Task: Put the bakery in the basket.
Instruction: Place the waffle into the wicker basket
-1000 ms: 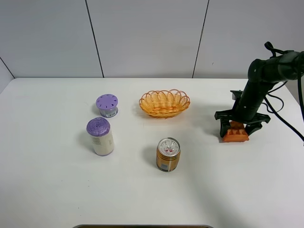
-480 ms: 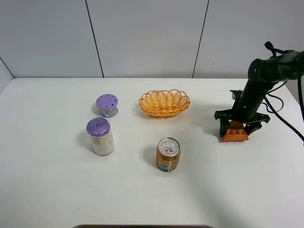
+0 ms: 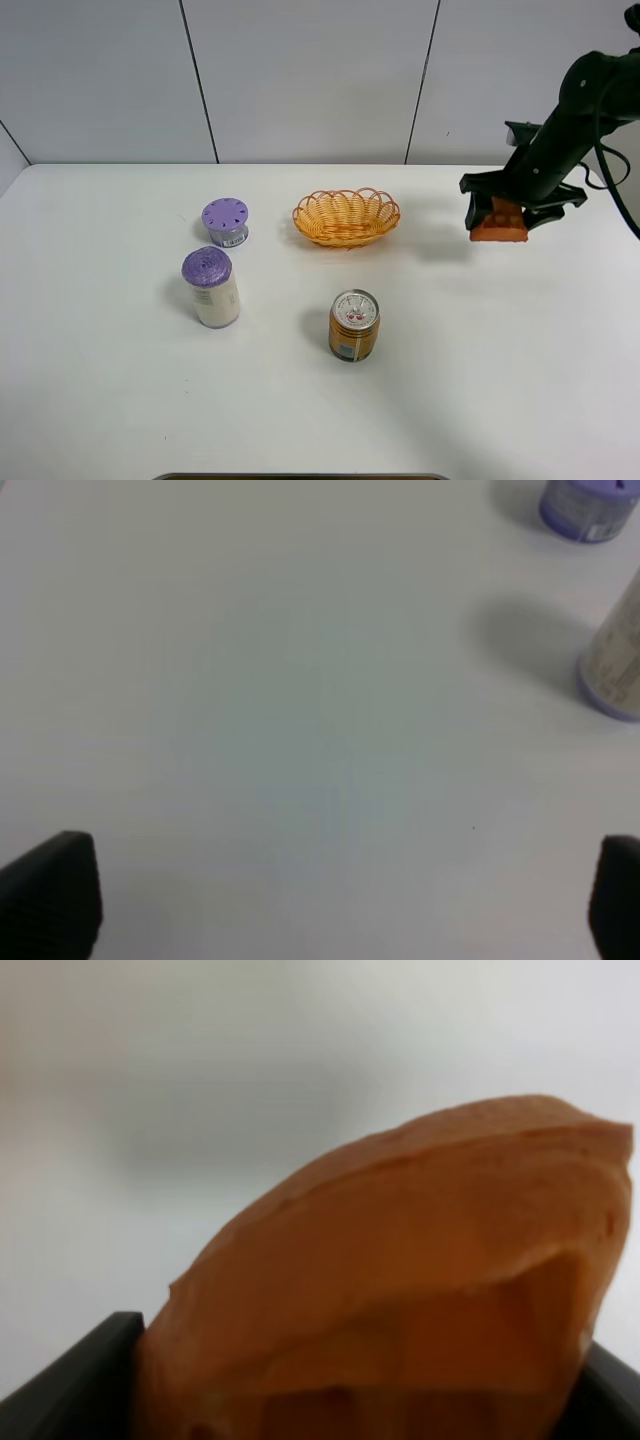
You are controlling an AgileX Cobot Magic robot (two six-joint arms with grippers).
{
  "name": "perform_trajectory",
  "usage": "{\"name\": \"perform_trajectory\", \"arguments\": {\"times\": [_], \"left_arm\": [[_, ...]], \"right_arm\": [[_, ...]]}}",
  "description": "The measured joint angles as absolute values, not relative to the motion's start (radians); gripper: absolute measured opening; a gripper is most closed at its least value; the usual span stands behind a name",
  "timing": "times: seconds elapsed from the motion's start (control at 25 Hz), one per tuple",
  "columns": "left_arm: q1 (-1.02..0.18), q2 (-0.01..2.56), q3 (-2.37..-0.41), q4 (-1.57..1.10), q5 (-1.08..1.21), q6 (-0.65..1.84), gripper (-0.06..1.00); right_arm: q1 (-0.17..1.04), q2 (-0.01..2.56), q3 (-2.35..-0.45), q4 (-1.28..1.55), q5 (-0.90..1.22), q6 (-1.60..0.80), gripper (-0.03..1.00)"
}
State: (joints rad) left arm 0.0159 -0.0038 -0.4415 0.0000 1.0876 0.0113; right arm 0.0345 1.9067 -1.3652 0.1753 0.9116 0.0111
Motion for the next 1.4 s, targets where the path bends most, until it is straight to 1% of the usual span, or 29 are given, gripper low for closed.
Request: {"name": "perform_trajectory", "arguments": {"times": [0.12,0.36,0.52,0.68,1.0,1.4], "left_arm": [[0.016,-0.004,-0.441,0.000,1.088,0.011,0.99],[0.016,-0.004,-0.441,0.000,1.088,0.011,0.99],[0.016,-0.004,-0.441,0.000,1.088,0.011,0.99],[0.016,-0.004,-0.441,0.000,1.088,0.011,0.99],[0.016,-0.004,-0.441,0.000,1.088,0.011,0.99],[0.016,-0.004,-0.441,0.000,1.088,0.011,0.99]], "right_arm": [[0.086,1.898,-1.437,0.182,0.924,0.011,0.70],[0.227,1.902,-1.578,0.189,0.910,0.040,0.70],[0.309,1.952,-1.671,0.189,0.893,0.066,0.70],[0.363,2.042,-1.740,0.189,0.879,0.088,0.70],[0.412,2.206,-1.779,0.191,0.819,0.108,0.70],[0.416,2.304,-1.779,0.243,0.762,0.108,0.70]]}}
